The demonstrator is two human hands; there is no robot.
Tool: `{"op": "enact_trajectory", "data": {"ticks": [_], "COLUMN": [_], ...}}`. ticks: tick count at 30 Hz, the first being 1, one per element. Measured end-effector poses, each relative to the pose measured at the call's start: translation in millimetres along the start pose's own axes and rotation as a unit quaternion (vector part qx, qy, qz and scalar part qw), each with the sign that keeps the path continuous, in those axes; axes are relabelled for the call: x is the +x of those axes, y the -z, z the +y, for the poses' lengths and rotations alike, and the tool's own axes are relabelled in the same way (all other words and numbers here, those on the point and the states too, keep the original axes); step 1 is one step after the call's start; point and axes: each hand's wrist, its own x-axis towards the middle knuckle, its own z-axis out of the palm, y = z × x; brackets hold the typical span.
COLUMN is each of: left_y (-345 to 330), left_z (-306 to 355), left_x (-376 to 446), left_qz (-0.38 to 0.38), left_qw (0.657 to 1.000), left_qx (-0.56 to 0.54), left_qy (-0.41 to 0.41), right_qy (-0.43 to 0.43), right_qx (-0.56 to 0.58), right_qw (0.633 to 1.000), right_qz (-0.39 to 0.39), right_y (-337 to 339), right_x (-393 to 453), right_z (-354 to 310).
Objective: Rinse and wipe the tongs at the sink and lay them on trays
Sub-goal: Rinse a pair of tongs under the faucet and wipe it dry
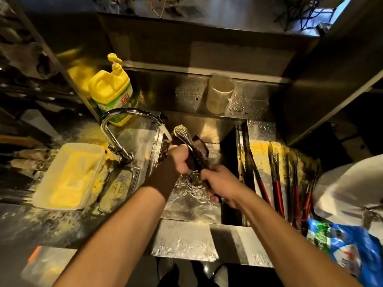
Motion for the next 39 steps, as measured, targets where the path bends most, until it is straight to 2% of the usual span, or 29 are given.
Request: {"op": "enact_trajectory", "data": {"ticks": [3, 8, 14, 19, 21, 22, 24, 26, 27, 29, 31, 32, 34, 37, 39], "left_y": [-1, -11, -12, 8, 19, 23, 22, 28, 30, 30, 26, 24, 27, 34, 31], "left_z": [1, -8, -2, 4, 11, 9, -2, -16, -18, -16, -13, -12, -12, -7, -3], "left_x": [5, -2, 11, 22, 25, 19, -1, -15, -21, -23, -23, -21, -23, -29, -28], "left_qz": [0.006, -0.046, 0.05, 0.15, 0.188, 0.176, 0.128, 0.069, 0.032, -0.035, -0.083, -0.098, -0.075, -0.13, -0.142], "left_qw": [1.0, 0.998, 0.995, 0.986, 0.976, 0.978, 0.99, 0.995, 0.997, 0.996, 0.985, 0.983, 0.99, 0.981, 0.978], "left_qx": [-0.028, -0.026, -0.079, -0.046, -0.094, -0.094, -0.021, 0.038, 0.036, -0.051, -0.136, -0.134, -0.093, -0.106, -0.123], "left_qy": [0.001, 0.023, -0.025, -0.059, -0.06, -0.054, -0.053, -0.059, -0.065, -0.068, -0.068, -0.078, -0.074, -0.094, -0.09], "right_qy": [-0.008, 0.01, -0.003, -0.036, -0.044, -0.048, -0.053, -0.062, -0.067, -0.066, -0.052, -0.042, -0.037, -0.049, -0.055], "right_qx": [0.022, -0.007, -0.034, 0.01, 0.038, 0.049, 0.062, 0.095, 0.126, 0.153, 0.099, 0.073, 0.058, 0.045, 0.014], "right_qw": [1.0, 1.0, 0.999, 0.999, 0.998, 0.997, 0.996, 0.993, 0.99, 0.986, 0.994, 0.996, 0.998, 0.997, 0.998], "right_qz": [-0.013, 0.02, 0.0, -0.01, 0.006, 0.017, 0.031, 0.016, 0.001, -0.022, -0.008, 0.002, 0.013, 0.03, 0.035], "right_y": [1, -1, 13, 49, 63, 69, 72, 66, 62, 56, 51, 48, 42, 38, 36], "right_x": [1, 12, -9, -39, -42, -40, -32, -24, -20, -15, -11, -9, -3, 0, 1], "right_z": [5, -1, 7, 13, 11, 10, 3, -4, -7, -7, -6, -7, -6, -4, -5]}}
